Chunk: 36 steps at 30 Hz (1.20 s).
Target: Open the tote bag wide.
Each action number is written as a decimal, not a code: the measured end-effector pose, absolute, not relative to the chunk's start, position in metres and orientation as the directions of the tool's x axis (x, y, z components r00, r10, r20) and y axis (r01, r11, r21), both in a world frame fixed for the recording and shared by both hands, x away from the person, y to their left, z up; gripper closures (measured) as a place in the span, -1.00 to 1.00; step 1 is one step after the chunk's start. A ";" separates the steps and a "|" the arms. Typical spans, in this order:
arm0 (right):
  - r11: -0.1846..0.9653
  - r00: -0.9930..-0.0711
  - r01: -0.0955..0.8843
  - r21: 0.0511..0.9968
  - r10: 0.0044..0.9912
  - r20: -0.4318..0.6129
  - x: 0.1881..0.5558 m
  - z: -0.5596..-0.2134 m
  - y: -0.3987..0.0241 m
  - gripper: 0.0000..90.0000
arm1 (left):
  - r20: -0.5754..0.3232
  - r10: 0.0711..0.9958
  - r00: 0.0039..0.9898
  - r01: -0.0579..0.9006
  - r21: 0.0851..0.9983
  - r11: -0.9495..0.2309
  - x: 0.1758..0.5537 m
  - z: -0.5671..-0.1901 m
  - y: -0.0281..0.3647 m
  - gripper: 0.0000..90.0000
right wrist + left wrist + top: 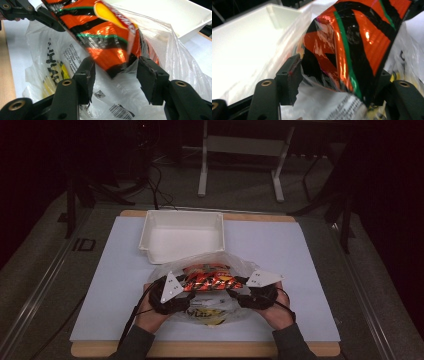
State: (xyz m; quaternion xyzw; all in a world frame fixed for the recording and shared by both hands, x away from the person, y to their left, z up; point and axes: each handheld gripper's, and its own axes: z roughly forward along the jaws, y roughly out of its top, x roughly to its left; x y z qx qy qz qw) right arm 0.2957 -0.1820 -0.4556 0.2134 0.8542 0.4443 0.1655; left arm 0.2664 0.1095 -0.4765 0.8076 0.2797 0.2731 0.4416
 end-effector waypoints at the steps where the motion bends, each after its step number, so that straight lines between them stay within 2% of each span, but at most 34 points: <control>1: 0.514 -0.853 0.221 0.829 0.514 -0.092 0.297 -0.456 -0.182 0.08 | 0.198 0.691 0.695 0.202 0.869 -0.452 0.268 -0.475 0.109 -0.09; 7: 0.501 -0.851 0.248 0.829 0.522 -0.061 0.306 -0.458 -0.183 0.09 | 0.202 0.707 0.678 0.184 0.885 -0.429 0.275 -0.468 0.109 0.07; 10: 0.509 -0.851 0.250 0.823 0.521 -0.063 0.310 -0.461 -0.181 0.09 | 0.187 0.727 0.661 0.196 0.892 -0.408 0.278 -0.463 0.109 0.27; 15: 0.514 -0.851 0.264 0.816 0.523 -0.054 0.314 -0.465 -0.178 0.09 | 0.166 0.722 0.672 0.191 0.903 -0.385 0.282 -0.456 0.112 0.72; 21: 0.524 -0.847 0.277 0.805 0.530 -0.053 0.316 -0.471 -0.179 0.08 | 0.114 0.700 0.706 0.208 0.910 -0.358 0.288 -0.453 0.114 0.97; 27: 0.513 -0.835 0.295 0.806 0.548 -0.043 0.317 -0.473 -0.184 0.07 | 0.037 0.674 0.738 0.231 0.925 -0.303 0.287 -0.449 0.119 0.99; 32: 0.511 -0.839 0.284 0.811 0.542 -0.048 0.317 -0.470 -0.182 0.06 | -0.096 0.632 0.769 0.292 0.933 -0.213 0.286 -0.443 0.130 0.99; 36: 0.512 -0.844 0.275 0.814 0.534 -0.050 0.317 -0.468 -0.178 0.06 | -0.113 0.639 0.761 0.309 0.929 -0.204 0.287 -0.441 0.135 0.95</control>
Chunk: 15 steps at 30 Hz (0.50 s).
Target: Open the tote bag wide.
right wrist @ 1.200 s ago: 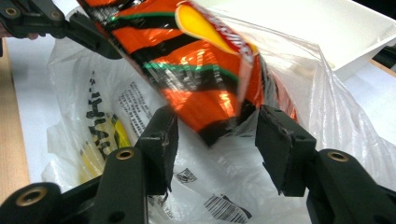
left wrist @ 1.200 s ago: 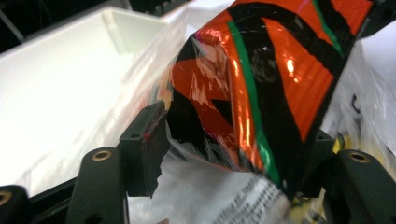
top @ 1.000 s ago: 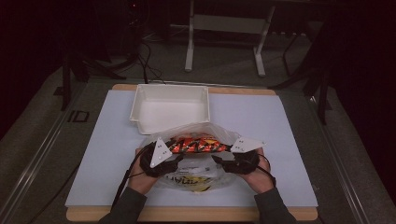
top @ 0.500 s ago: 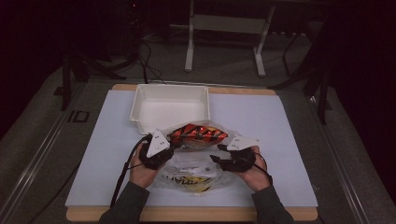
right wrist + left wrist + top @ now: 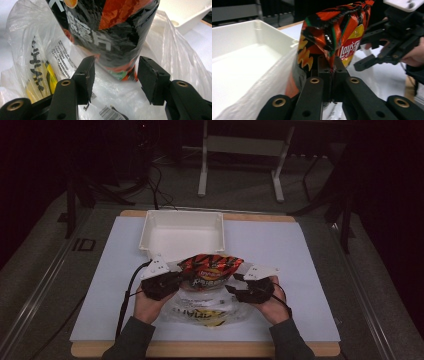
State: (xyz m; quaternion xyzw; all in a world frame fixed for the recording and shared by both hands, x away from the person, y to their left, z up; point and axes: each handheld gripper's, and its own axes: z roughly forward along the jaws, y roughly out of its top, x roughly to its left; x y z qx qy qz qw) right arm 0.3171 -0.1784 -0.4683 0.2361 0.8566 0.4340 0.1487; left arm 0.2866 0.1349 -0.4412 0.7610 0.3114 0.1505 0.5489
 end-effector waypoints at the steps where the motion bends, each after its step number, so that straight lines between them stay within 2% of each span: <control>1: 0.511 -0.844 0.276 0.814 0.534 -0.049 0.318 -0.468 -0.177 0.06 | -0.114 0.640 0.760 0.308 0.930 -0.199 0.288 -0.441 0.136 0.89; 3: 0.511 -0.844 0.278 0.813 0.534 -0.047 0.319 -0.468 -0.175 0.06 | -0.103 0.666 0.739 0.306 0.932 -0.196 0.289 -0.439 0.138 0.68; 6: 0.510 -0.845 0.276 0.814 0.533 -0.047 0.320 -0.468 -0.171 0.07 | -0.115 0.677 0.727 0.327 0.925 -0.195 0.296 -0.438 0.139 0.25; 9: 0.517 -0.843 0.279 0.809 0.535 -0.050 0.323 -0.468 -0.167 0.07 | -0.082 0.710 0.699 0.318 0.925 -0.206 0.301 -0.439 0.134 -0.10; 12: 0.513 -0.841 0.287 0.809 0.539 -0.043 0.326 -0.469 -0.166 0.07 | -0.079 0.720 0.690 0.309 0.931 -0.194 0.308 -0.439 0.129 -0.22; 15: 0.514 -0.841 0.294 0.806 0.540 -0.038 0.327 -0.470 -0.166 0.07 | -0.054 0.723 0.689 0.290 0.934 -0.207 0.314 -0.439 0.122 -0.21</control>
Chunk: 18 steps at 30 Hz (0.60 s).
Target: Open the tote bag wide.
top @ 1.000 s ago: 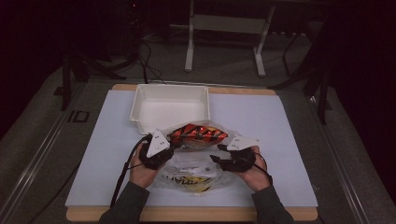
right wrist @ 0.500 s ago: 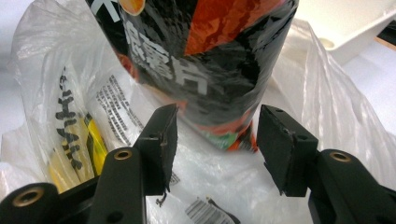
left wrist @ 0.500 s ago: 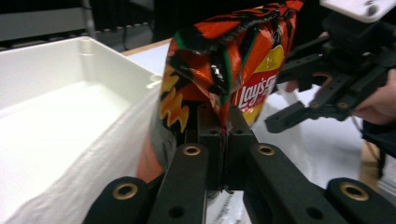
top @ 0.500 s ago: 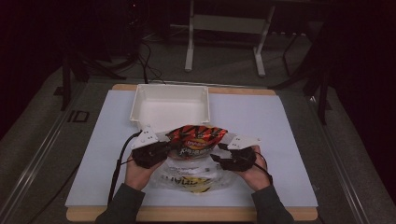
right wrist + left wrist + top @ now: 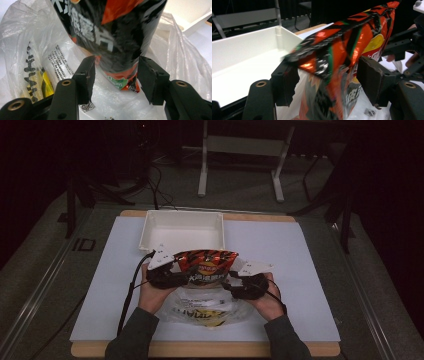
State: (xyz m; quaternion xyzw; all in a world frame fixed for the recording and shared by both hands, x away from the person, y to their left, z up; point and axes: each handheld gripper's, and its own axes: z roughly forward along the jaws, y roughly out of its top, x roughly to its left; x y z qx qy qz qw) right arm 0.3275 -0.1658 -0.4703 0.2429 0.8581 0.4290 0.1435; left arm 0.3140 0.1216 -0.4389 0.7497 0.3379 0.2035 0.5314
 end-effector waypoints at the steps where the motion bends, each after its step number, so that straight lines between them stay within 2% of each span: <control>1: 0.514 -0.841 0.295 0.805 0.540 -0.037 0.328 -0.471 -0.166 0.07 | -0.049 0.724 0.688 0.292 0.932 -0.214 0.316 -0.439 0.120 -0.15; 6: 0.519 -0.843 0.297 0.801 0.537 -0.035 0.326 -0.473 -0.168 0.07 | -0.046 0.742 0.669 0.315 0.922 -0.227 0.325 -0.441 0.115 0.31; 8: 0.518 -0.843 0.300 0.801 0.538 -0.032 0.325 -0.474 -0.169 0.07 | -0.051 0.746 0.664 0.321 0.921 -0.222 0.325 -0.440 0.115 0.37; 11: 0.523 -0.842 0.305 0.796 0.538 -0.031 0.321 -0.478 -0.173 0.07 | -0.057 0.741 0.669 0.322 0.921 -0.219 0.325 -0.439 0.116 0.66; 18: 0.553 -0.835 0.300 0.777 0.546 -0.066 0.306 -0.491 -0.177 0.07 | -0.070 0.720 0.691 0.334 0.914 -0.231 0.322 -0.437 0.116 0.94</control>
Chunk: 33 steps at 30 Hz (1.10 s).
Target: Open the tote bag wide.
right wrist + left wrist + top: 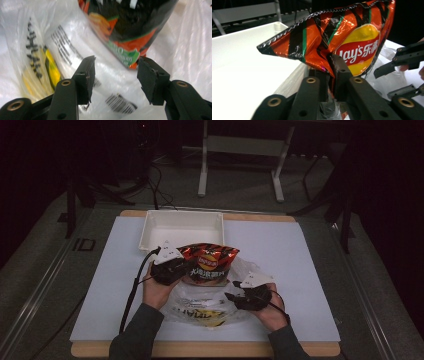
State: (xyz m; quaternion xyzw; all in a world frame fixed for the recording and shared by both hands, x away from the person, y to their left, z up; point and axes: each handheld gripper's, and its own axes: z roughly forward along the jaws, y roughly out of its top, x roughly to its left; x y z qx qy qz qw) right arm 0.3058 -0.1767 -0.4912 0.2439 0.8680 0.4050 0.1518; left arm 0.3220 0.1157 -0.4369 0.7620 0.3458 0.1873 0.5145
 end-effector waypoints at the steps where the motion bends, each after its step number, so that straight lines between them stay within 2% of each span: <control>1: 0.554 -0.831 0.306 0.774 0.552 -0.066 0.304 -0.494 -0.177 0.07 | -0.081 0.716 0.694 0.339 0.913 -0.226 0.322 -0.437 0.115 0.96; 6: 0.546 -0.821 0.327 0.772 0.568 -0.053 0.301 -0.508 -0.179 0.07 | -0.147 0.699 0.699 0.369 0.912 -0.178 0.321 -0.433 0.116 0.99; 19: 0.472 -0.783 0.373 0.799 0.621 -0.001 0.301 -0.526 -0.186 0.08 | -0.228 0.670 0.707 0.394 0.913 -0.104 0.316 -0.425 0.120 1.00; 33: 0.444 -0.774 0.398 0.803 0.633 0.034 0.303 -0.535 -0.186 0.08 | -0.241 0.655 0.716 0.382 0.921 -0.079 0.312 -0.413 0.120 0.99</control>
